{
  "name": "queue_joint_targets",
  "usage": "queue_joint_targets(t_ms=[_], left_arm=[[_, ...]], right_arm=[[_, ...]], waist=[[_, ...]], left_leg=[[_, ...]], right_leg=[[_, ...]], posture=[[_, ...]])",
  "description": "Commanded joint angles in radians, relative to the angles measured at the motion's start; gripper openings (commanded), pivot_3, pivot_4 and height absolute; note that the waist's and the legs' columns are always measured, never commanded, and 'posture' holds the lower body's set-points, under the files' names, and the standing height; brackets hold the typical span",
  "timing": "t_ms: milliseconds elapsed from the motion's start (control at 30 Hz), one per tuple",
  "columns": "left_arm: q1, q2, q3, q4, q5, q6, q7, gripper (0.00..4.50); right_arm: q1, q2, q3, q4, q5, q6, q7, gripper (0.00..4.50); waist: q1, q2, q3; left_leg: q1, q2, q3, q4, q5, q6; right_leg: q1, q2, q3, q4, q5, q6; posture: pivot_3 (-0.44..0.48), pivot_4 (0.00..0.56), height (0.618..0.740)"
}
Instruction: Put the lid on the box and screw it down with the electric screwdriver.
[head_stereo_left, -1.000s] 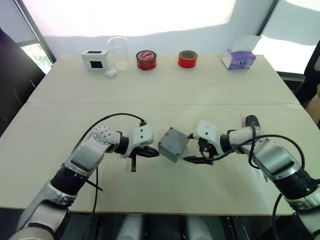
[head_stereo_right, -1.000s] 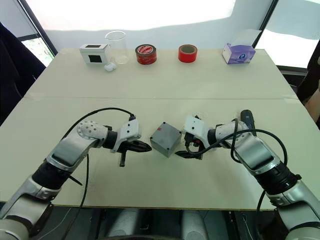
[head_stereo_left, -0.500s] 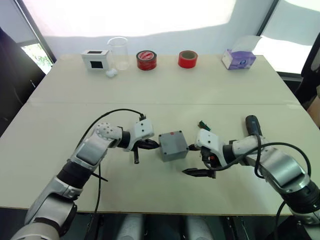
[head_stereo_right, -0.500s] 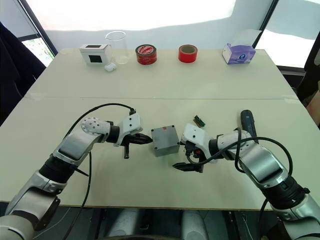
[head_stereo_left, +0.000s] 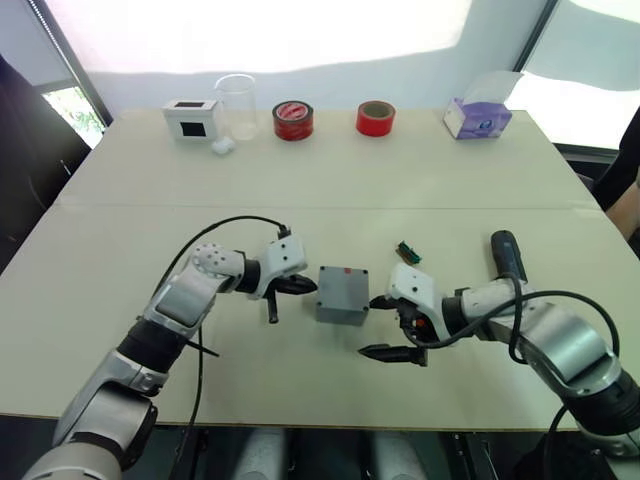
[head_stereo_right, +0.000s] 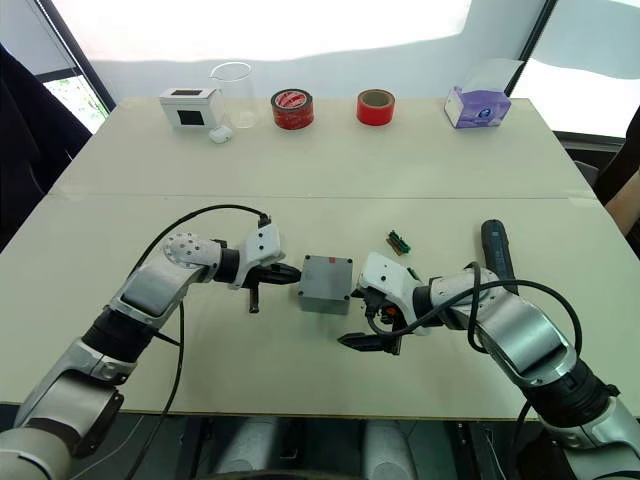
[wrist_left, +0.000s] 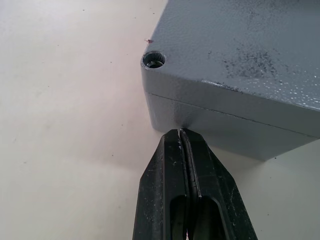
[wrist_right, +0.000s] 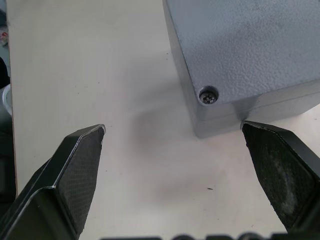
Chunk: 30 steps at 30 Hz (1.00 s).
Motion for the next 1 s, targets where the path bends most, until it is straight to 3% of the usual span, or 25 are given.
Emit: queue_joint_targets(t_ms=[33, 167, 300, 467, 600, 700, 833, 1000], left_arm=[[-0.018, 0.017, 0.043, -0.059, -0.027, 0.013, -0.018, 0.00], [-0.024, 0.072, 0.097, -0.105, -0.080, 0.072, -0.056, 0.00], [-0.055, 0.086, 0.211, -0.134, -0.215, 0.177, -0.081, 0.00], [-0.077, 0.056, 0.256, -0.172, -0.308, 0.259, -0.069, 0.00], [-0.072, 0.046, 0.229, -0.196, -0.306, 0.266, -0.050, 0.00], [-0.063, 0.042, 0.227, -0.215, -0.315, 0.277, -0.037, 0.00], [-0.048, 0.051, 0.225, -0.233, -0.323, 0.283, -0.026, 0.00], [-0.042, 0.053, 0.222, -0.240, -0.325, 0.285, -0.016, 0.00]], right_arm=[[-0.001, -0.033, -0.082, -0.031, 0.027, 0.003, -0.001, 4.47], [0.005, -0.060, -0.230, 0.018, 0.071, 0.020, -0.014, 4.47], [-0.013, -0.031, -0.370, 0.174, 0.080, -0.019, -0.059, 4.47], [-0.041, 0.044, -0.351, 0.356, 0.008, -0.140, -0.131, 4.47], [-0.073, 0.112, -0.314, 0.508, -0.059, -0.259, -0.166, 4.47], [-0.107, 0.145, -0.299, 0.579, -0.088, -0.312, -0.175, 3.81], [-0.134, 0.164, -0.281, 0.634, -0.117, -0.353, -0.177, 2.33], [-0.146, 0.176, -0.278, 0.663, -0.134, -0.378, -0.176, 2.33]], waist=[[0.001, 0.000, 0.000], [-0.001, 0.000, 0.000], [0.000, 0.000, 0.000], [-0.001, 0.000, 0.000], [-0.005, -0.001, 0.000], [-0.008, -0.001, 0.000], [-0.007, -0.001, 0.000], [-0.005, -0.001, 0.000]], left_leg=[[0.000, 0.000, 0.000, 0.000, 0.000, 0.000], [0.000, 0.000, 0.000, 0.000, 0.000, 0.000], [0.000, 0.000, 0.000, 0.000, 0.000, 0.000], [0.000, 0.000, 0.000, 0.000, 0.000, 0.000], [0.000, 0.000, 0.001, 0.000, 0.002, -0.003], [0.001, 0.000, 0.001, 0.000, 0.002, -0.004], [0.001, 0.000, 0.001, 0.000, 0.003, -0.005], [0.001, 0.000, 0.001, 0.000, 0.003, -0.005]], right_leg=[[0.000, 0.000, 0.000, 0.000, 0.000, 0.000], [0.000, 0.000, 0.000, 0.000, 0.000, 0.000], [0.000, 0.000, 0.000, 0.000, 0.000, 0.000], [0.001, 0.000, 0.000, 0.001, 0.000, 0.000], [0.000, 0.000, 0.001, 0.002, 0.000, 0.000], [-0.001, 0.001, 0.001, 0.003, 0.000, 0.000], [-0.001, 0.001, 0.001, 0.003, 0.000, 0.000], [-0.001, 0.001, 0.001, 0.003, 0.000, 0.000]], posture=[[0.000, 0.150, 0.740], [0.000, 0.150, 0.740], [0.000, 0.150, 0.740], [0.000, 0.150, 0.740], [0.000, 0.150, 0.740], [0.000, 0.150, 0.740], [0.000, 0.150, 0.740], [0.000, 0.150, 0.740]])
